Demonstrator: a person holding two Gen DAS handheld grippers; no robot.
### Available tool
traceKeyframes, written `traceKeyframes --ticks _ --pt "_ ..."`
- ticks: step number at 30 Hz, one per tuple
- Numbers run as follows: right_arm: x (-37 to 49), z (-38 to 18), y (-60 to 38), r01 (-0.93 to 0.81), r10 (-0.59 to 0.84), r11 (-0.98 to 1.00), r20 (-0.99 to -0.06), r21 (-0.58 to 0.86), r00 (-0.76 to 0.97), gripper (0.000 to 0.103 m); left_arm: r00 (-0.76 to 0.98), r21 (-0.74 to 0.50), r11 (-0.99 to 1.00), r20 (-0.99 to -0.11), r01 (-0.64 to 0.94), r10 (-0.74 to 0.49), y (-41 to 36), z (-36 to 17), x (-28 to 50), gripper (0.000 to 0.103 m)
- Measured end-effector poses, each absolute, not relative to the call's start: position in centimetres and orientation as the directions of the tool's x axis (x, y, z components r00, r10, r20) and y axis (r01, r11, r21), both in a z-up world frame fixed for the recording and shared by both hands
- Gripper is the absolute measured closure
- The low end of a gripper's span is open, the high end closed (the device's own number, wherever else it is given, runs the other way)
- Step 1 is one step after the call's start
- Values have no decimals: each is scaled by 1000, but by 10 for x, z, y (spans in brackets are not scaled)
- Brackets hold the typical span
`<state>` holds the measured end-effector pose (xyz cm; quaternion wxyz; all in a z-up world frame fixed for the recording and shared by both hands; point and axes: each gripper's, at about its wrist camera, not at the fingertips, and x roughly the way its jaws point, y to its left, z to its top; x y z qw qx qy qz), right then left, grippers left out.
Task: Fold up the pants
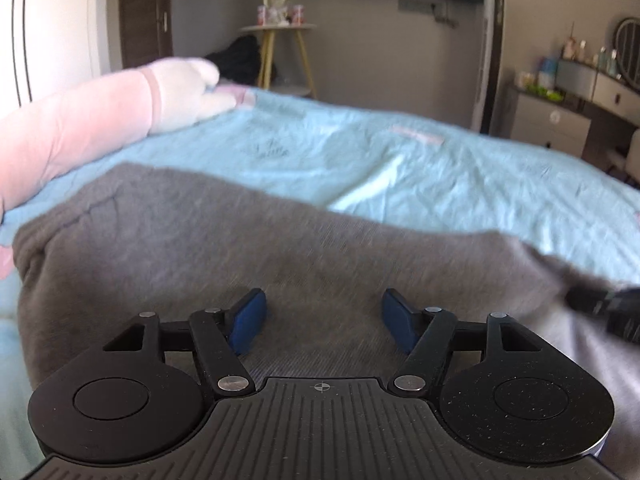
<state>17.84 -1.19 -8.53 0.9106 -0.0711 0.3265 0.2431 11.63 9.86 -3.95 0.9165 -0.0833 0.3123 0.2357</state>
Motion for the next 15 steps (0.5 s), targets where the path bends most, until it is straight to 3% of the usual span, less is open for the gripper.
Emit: traceKeyframes --ticks 4,9,12,15 --pt "193 -83 -40 -359 353 924 -651 130 673 101 693 -17 859 -598 -512 401 105 -44 115 21" --pt "139 -58 -104 -325 419 908 -603 265 679 94 704 -1 856 -570 -517 424 97 -37 111 26" --pt "117 -69 -172 -166 389 910 -642 380 661 85 745 -51 882 -560 -469 364 81 -19 104 27" --pt "97 -87 -259 18 307 901 -667 434 679 92 810 -105 935 -538 -340 234 49 -5 96 25"
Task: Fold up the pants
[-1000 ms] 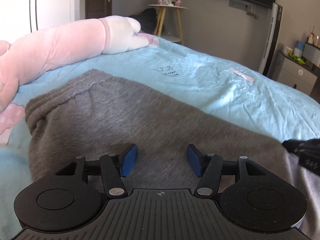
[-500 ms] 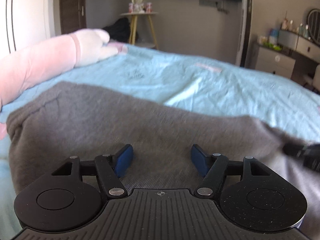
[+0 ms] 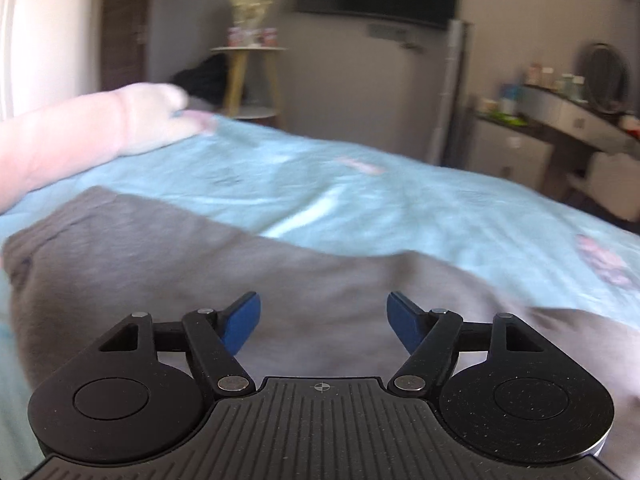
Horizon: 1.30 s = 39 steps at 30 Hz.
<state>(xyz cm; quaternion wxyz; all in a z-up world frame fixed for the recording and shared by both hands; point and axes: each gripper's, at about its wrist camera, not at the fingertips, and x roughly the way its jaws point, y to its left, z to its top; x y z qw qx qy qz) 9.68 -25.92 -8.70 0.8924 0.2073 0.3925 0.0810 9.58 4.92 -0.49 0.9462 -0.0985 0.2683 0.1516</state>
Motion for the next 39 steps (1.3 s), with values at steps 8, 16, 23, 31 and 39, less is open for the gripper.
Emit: traceKeyframes --ticks 8,16,23,31,39 --pt "3 -68 -427 414 -54 809 -649 417 759 75 757 -133 991 -649 -21 -71 -20 -32 101 31" --pt "-100 -89 -514 603 -187 639 -664 477 724 51 729 -181 979 -683 -93 -57 -33 -32 99 31" --pt "-88 -122 -536 521 -92 546 -572 656 815 50 688 -91 992 -726 -85 -7 -68 -32 92 24" --pt "-76 -137 -546 468 -46 481 -511 742 858 80 682 -112 988 -732 -107 -9 -67 -33 89 19" --pt "-65 -138 -548 475 -37 480 -525 737 851 81 683 -105 990 -730 -98 -10 -68 -34 89 17"
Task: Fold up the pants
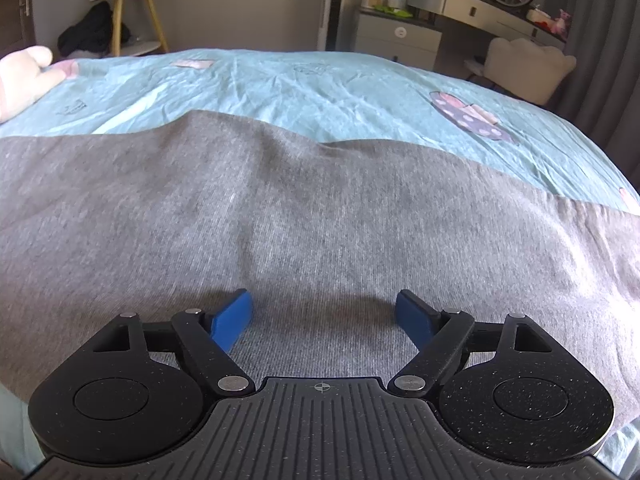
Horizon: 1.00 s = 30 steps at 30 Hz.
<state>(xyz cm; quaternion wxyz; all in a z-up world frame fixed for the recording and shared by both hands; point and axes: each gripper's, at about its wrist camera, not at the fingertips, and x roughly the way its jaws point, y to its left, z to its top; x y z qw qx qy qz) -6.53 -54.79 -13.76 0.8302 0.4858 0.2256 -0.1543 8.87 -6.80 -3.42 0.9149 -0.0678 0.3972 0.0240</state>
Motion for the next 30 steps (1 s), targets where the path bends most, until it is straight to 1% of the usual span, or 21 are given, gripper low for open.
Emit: traceKeyframes --ticks 2,5,7,10,14,18,22,25,27,28,29,30 --pt "-62 -131 -546 490 -43 506 -547 710 836 86 683 -114 989 -730 -99 -16 -67 -34 89 17" --pt "-55 -112 -535 498 -71 579 -569 645 819 90 683 -123 988 -730 -93 -27 -64 -33 88 17" --pt "-51 -92 -523 486 -98 637 -563 598 821 91 687 -125 989 -726 -84 -33 -63 -34 86 17" --pt "-40 -61 -498 432 -101 725 -538 536 837 91 694 -125 990 -719 -69 -42 -62 -34 82 17" --pt "-14 -15 -441 291 -48 868 -516 402 855 92 701 -146 988 -710 -58 -64 -58 -34 79 17" --pt "2 10 -367 84 77 954 -506 287 859 92 707 -171 984 -702 -44 -91 -53 -33 76 17" --pt "4 9 -285 -116 211 971 -529 207 822 91 711 -219 975 -692 -41 -126 -45 -32 73 17" --pt "4 -14 -239 -214 294 955 -586 204 755 91 715 -247 968 -683 -34 -149 -41 -32 72 18" --pt "4 -36 -216 -242 318 948 -649 207 691 91 717 -274 961 -677 -39 -164 -36 -33 71 18" --pt "4 -46 -207 -247 316 948 -683 201 658 89 717 -288 957 -676 -42 -172 -34 -33 71 18" --pt "4 -56 -199 -249 294 953 -721 172 627 87 717 -298 954 -673 -42 -179 -33 -33 71 18" --pt "5 -58 -197 -246 284 955 -736 163 614 86 718 -304 952 -672 -41 -183 -32 -33 71 18"
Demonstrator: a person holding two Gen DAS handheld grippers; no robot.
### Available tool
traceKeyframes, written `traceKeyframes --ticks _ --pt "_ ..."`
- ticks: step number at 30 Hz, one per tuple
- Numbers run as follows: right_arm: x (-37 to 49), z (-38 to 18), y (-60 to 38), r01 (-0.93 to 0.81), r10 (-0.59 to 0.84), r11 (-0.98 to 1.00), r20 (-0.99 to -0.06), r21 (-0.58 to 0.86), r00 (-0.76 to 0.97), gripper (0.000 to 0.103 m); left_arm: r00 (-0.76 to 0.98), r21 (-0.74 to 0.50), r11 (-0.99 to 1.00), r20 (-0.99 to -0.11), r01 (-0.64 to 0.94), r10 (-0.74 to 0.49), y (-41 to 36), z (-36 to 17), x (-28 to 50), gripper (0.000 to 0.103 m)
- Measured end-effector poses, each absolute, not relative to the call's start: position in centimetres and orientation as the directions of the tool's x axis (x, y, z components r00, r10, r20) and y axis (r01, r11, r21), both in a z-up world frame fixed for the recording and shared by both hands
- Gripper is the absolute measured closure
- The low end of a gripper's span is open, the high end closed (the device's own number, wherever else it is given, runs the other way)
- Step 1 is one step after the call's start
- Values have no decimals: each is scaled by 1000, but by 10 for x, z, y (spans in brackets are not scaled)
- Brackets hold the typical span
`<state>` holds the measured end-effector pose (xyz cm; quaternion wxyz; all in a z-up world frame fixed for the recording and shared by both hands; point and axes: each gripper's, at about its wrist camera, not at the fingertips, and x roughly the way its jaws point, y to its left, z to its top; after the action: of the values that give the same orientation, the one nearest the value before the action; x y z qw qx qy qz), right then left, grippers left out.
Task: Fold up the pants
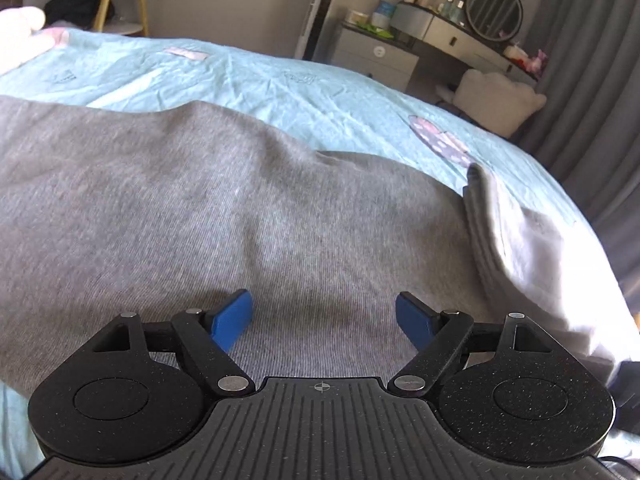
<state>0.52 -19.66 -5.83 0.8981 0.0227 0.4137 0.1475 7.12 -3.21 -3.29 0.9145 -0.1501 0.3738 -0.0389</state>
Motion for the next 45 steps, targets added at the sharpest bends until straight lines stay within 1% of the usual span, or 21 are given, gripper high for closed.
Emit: traceKeyframes --ticks 3,5,6,8,10,12,14,16,18,21,24,27,29,30,31,33,37,39,41,42,45 --pt "10 -48 -212 -203 335 942 -731 266 594 80 715 -325 945 -667 -29 -208 -30 -32 72 18" --pt "6 -39 -224 -203 404 912 -702 355 586 65 712 -353 935 -661 -17 -236 -30 -32 73 18" --pt "3 -35 -231 -203 431 897 -678 392 595 62 710 -371 929 -657 -10 -254 -29 -32 73 18" --pt "-6 -32 -248 -178 460 870 -626 460 630 47 705 -400 917 -650 1 -284 -29 -32 73 18" --pt "-10 -37 -262 -124 437 864 -606 488 665 47 698 -427 904 -645 11 -313 -30 -32 73 18" --pt "-8 -50 -269 -39 367 889 -658 456 657 48 685 -461 887 -639 24 -351 -31 -32 73 18" --pt "-2 -70 -274 50 333 896 -740 442 584 60 667 -511 859 -626 40 -404 -32 -31 74 18" --pt "1 -73 -278 83 328 888 -749 453 576 65 641 -571 819 -611 49 -464 -35 -31 76 18" --pt "2 -74 -277 88 325 887 -748 453 579 65 611 -624 780 -598 51 -519 -42 -32 80 18" --pt "-4 -77 -282 86 349 867 -720 491 599 63 572 -669 741 -584 63 -576 -56 -32 91 18" --pt "-11 -73 -296 97 375 821 -659 563 651 62 558 -673 736 -583 75 -591 -72 -32 104 18" --pt "-22 -63 -307 128 296 821 -606 556 738 61 533 -690 722 -593 51 -603 -85 -40 118 18" --pt "-27 -61 -314 156 242 817 -575 556 782 53 521 -741 670 -559 34 -645 -89 -46 127 19" --pt "-29 -62 -319 169 231 807 -565 566 793 52 517 -763 645 -542 25 -662 -91 -49 131 23" --pt "-27 -66 -324 179 242 789 -564 588 790 51 506 -782 623 -534 7 -677 -93 -54 137 36" --pt "-24 -75 -330 194 263 758 -565 623 782 51 476 -804 594 -536 -35 -697 -98 -63 149 51" --pt "-18 -80 -330 173 297 746 -554 643 778 50 453 -808 586 -547 -64 -704 -105 -80 168 59" --pt "-15 -82 -328 163 308 752 -559 638 770 50 452 -829 553 -529 -90 -719 -104 -86 172 60" --pt "-11 -84 -326 162 317 749 -562 643 764 50 438 -834 544 -526 -95 -730 -106 -87 175 72" --pt "-10 -85 -326 163 321 744 -560 648 764 50 420 -824 559 -542 -94 -728 -109 -88 177 84" --pt "-12 -86 -328 162 330 728 -547 667 769 50 436 -830 551 -531 -92 -727 -110 -88 176 87"
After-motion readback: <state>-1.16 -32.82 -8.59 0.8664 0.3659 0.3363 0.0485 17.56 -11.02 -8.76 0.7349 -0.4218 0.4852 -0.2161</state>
